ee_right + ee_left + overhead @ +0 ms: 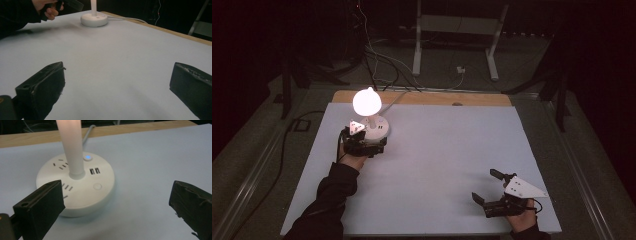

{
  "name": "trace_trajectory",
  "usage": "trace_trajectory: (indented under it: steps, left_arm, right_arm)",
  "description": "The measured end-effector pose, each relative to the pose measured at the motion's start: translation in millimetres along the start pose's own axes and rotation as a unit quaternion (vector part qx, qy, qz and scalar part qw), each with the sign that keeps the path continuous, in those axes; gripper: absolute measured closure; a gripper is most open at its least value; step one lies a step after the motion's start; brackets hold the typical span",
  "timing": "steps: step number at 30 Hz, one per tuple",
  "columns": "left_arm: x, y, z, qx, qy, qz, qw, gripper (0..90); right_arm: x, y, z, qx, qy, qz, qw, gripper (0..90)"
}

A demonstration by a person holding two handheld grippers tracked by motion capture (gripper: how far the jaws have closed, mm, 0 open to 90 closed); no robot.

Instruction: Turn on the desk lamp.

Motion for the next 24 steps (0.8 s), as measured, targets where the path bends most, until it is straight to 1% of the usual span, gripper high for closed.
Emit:
trace_trajectory:
  steps: [5,12,16,18,20,21,24]
  left_arm:
    - [-10.3,0.9,-3.9,-0.001,0.018,-0.006,0.9998,0.3]
    - [-23.4,6.2,-7.8,0.012,0.035,-0.005,0.9993,0.3]
    - [-30.9,10.8,-8.7,0.018,0.039,-0.001,0.9991,0.3]
    - [-35.1,13.1,-8.6,0.02,0.046,0.003,0.9987,0.3]
    - [-38.6,15.8,-8.9,0.023,0.047,0.003,0.9986,0.3]
    - [-40.3,17.2,-9.0,0.021,0.051,0.004,0.9985,0.3]
    - [-45.1,20.9,-9.3,0.022,0.053,0.006,0.9984,0.3]
  right_arm:
    - [-0.1,0.0,0.2,-0.001,-0.001,0.0,1.0,0.0]
    - [0.0,0.1,0.5,0.0,-0.001,0.001,1.0,0.0]
    - [0.0,0.0,0.6,0.0,-0.001,0.002,1.0,0.0]
    - [-0.2,-0.1,1.0,-0.001,-0.001,0.002,1.0,0.0]
    - [-0.2,-0.1,1.1,-0.001,-0.001,0.002,1.0,0.0]
    - [-0.1,-0.1,1.2,-0.001,-0.002,0.002,1.0,0.0]
    - [0.3,0.1,1.4,-0.001,-0.002,0.004,1.0,0.0]
Point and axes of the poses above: each handheld gripper's, and its own axes: x roughly forward along the jaws, y roughly out of its underside, z roughly to its left, the point moved 1 cm from there along x, roughly forward along the jaws, and after that the axes turned 8 degrees about y, right-handed, at the moved point
